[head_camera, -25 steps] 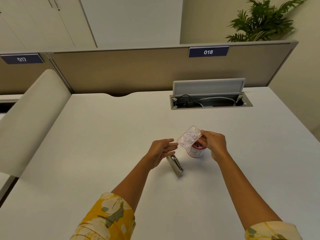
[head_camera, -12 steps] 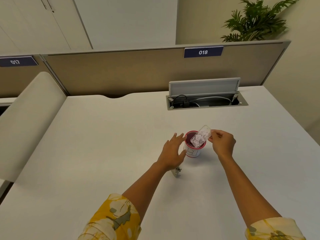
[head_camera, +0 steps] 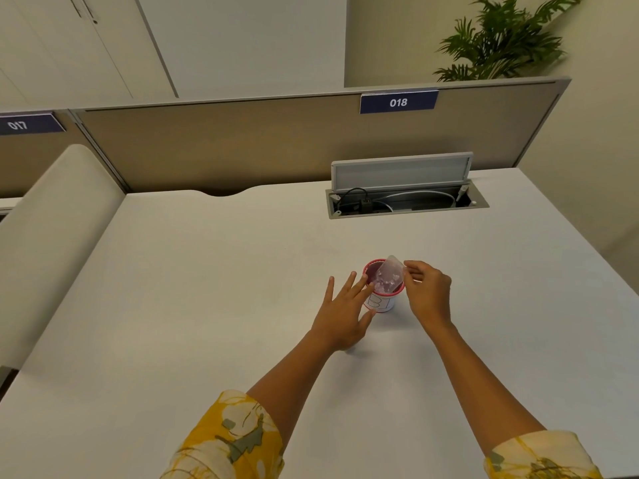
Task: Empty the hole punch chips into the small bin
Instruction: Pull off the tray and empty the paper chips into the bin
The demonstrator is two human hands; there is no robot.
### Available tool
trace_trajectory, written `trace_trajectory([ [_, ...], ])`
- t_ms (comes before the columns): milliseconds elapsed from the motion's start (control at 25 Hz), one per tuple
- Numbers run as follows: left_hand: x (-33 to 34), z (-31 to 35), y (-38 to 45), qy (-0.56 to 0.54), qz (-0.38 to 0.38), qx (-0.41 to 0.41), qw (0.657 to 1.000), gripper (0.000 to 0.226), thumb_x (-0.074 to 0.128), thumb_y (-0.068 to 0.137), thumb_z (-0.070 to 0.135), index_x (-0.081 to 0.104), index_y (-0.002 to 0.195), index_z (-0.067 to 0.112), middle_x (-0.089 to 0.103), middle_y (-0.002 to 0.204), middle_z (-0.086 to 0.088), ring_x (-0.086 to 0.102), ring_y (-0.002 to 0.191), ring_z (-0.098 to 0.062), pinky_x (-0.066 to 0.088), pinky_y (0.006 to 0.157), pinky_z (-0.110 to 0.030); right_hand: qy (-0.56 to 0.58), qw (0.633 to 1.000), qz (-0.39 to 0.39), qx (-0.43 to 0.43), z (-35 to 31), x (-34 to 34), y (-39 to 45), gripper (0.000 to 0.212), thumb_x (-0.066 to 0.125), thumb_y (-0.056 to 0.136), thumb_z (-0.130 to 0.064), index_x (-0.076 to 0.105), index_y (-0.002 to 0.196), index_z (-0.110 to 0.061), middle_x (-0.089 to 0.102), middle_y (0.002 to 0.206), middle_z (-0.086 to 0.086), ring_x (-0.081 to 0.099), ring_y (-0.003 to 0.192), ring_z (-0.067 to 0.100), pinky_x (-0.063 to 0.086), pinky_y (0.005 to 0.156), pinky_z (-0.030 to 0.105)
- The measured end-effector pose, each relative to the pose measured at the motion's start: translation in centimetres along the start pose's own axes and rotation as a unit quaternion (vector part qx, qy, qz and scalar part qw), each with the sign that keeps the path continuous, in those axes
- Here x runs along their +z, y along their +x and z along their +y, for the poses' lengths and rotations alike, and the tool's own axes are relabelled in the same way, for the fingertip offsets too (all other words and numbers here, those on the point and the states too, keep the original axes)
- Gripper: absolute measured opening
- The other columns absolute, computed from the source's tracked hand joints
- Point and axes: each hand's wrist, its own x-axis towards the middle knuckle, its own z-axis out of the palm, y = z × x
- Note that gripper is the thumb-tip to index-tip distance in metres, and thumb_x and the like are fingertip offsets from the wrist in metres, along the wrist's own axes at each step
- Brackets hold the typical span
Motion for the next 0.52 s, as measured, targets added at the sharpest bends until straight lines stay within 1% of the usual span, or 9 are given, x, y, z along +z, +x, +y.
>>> trace_trajectory([
  [80, -0.1, 0.0, 0.0, 0.007, -0.003, 0.0, 1.0, 0.064, 0.028, 0.103, 0.053, 0.013, 0.16, 0.029, 0.005, 0.169, 0.004, -0.005, 0.156, -0.018, -0.02, 0.119, -0.048, -0.004, 1.0, -0.008, -0.028, 0.3, -0.1, -0.4, 0.026, 0.066, 0.091, -0.012, 0.069, 0.115, -0.003, 0.072, 0.113, 0.015, 0.07, 0.099, 0.031, 0.057, 0.086, 0.039],
  [240, -0.3, 0.1, 0.0, 0.011, -0.008, -0.002, 1.0, 0.063, 0.028, 0.103, 0.053, 0.013, 0.16, 0.029, 0.006, 0.169, 0.004, -0.004, 0.156, -0.018, -0.017, 0.121, -0.051, -0.006, 0.997, -0.024, -0.071, 0.8, -0.1, -1.0, 0.02, 0.068, 0.088, -0.013, 0.071, 0.106, -0.004, 0.073, 0.106, 0.015, 0.069, 0.094, 0.029, 0.056, 0.083, 0.036],
  [320, -0.4, 0.1, -0.1, 0.01, -0.009, 0.0, 1.0, 0.063, 0.027, 0.103, 0.053, 0.012, 0.16, 0.029, 0.006, 0.169, 0.004, -0.004, 0.156, -0.018, -0.015, 0.122, -0.051, -0.005, 0.997, -0.02, -0.081, 0.9, -0.1, -1.3, 0.019, 0.07, 0.087, -0.012, 0.072, 0.105, -0.004, 0.073, 0.105, 0.015, 0.07, 0.093, 0.028, 0.057, 0.083, 0.036],
  [440, -0.5, 0.1, -0.1, 0.009, -0.015, 0.0, 1.0, 0.063, 0.027, 0.103, 0.053, 0.012, 0.16, 0.029, 0.006, 0.169, 0.004, -0.005, 0.156, -0.018, -0.014, 0.123, -0.052, -0.004, 0.993, 0.004, -0.121, 0.6, -0.2, -1.7, 0.019, 0.071, 0.086, -0.009, 0.072, 0.105, -0.005, 0.074, 0.104, 0.014, 0.07, 0.092, 0.025, 0.056, 0.082, 0.03],
  [520, -0.5, 0.0, -0.1, 0.013, -0.016, 0.002, 1.0, 0.063, 0.027, 0.103, 0.053, 0.013, 0.16, 0.029, 0.006, 0.169, 0.004, -0.005, 0.156, -0.018, -0.013, 0.124, -0.053, -0.012, 0.991, -0.001, -0.135, 0.7, -0.4, -1.8, 0.019, 0.071, 0.086, -0.01, 0.072, 0.105, -0.007, 0.074, 0.104, 0.013, 0.07, 0.093, 0.023, 0.057, 0.083, 0.031],
])
